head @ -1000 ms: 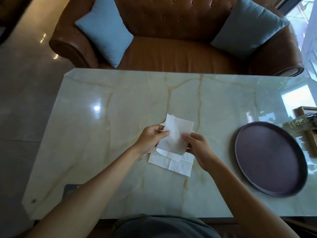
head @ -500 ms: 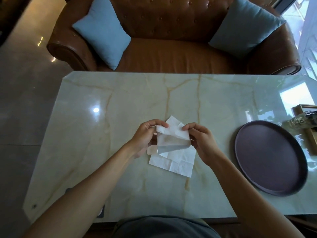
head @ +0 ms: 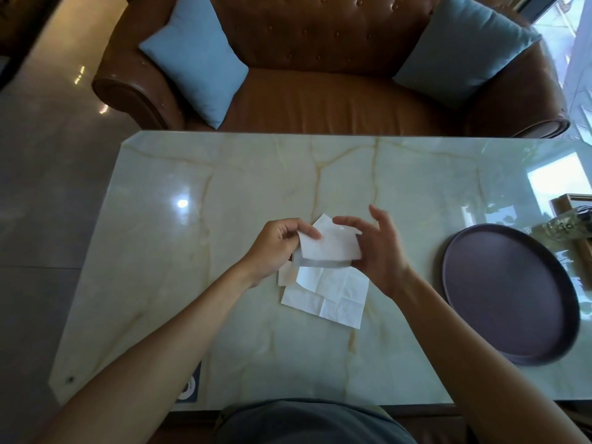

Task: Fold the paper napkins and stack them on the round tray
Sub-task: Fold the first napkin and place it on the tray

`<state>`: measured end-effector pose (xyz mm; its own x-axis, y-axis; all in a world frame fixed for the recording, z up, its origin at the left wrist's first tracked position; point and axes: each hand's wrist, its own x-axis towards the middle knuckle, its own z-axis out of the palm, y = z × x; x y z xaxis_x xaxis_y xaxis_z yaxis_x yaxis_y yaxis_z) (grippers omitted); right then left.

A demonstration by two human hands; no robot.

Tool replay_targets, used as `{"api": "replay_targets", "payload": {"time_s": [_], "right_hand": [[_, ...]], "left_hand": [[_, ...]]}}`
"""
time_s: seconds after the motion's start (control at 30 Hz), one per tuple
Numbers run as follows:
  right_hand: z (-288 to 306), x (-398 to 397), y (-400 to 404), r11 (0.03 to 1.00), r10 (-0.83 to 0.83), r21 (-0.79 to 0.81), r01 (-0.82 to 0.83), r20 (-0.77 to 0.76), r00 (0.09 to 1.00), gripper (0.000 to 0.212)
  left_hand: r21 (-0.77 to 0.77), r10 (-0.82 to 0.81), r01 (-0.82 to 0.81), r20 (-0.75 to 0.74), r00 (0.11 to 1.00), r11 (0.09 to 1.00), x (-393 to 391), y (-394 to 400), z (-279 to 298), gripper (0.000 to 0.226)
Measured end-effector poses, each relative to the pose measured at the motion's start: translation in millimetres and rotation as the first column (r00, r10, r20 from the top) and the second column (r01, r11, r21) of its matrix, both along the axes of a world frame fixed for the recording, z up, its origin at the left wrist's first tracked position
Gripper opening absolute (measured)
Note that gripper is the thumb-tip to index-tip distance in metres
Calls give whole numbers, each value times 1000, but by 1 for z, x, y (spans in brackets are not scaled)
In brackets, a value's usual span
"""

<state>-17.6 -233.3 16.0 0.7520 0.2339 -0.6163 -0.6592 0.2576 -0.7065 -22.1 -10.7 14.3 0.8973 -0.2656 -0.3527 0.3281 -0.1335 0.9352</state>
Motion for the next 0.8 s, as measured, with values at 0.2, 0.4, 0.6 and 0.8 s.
{"api": "replay_targets", "payload": {"time_s": [0.2,0.4,0.6,0.8], "right_hand": [[1,7,5,944,173,-309,-115,169,970,19],[15,17,7,892,283,-426,-149,272,920,16],[30,30,11,743,478,-644,-184,317,820,10],[25,31,-19,858,284,-506,-87,327,901,10]], "left_hand": [[-164,-4,-14,-111,994,986,3,9,4,29],[-4,-56,56,-100,993,998,12,9,7,22],[61,-47,46,13,999,997,18,8,16,14],[-17,37,-38,-14,999,999,19,16,21,12]]}}
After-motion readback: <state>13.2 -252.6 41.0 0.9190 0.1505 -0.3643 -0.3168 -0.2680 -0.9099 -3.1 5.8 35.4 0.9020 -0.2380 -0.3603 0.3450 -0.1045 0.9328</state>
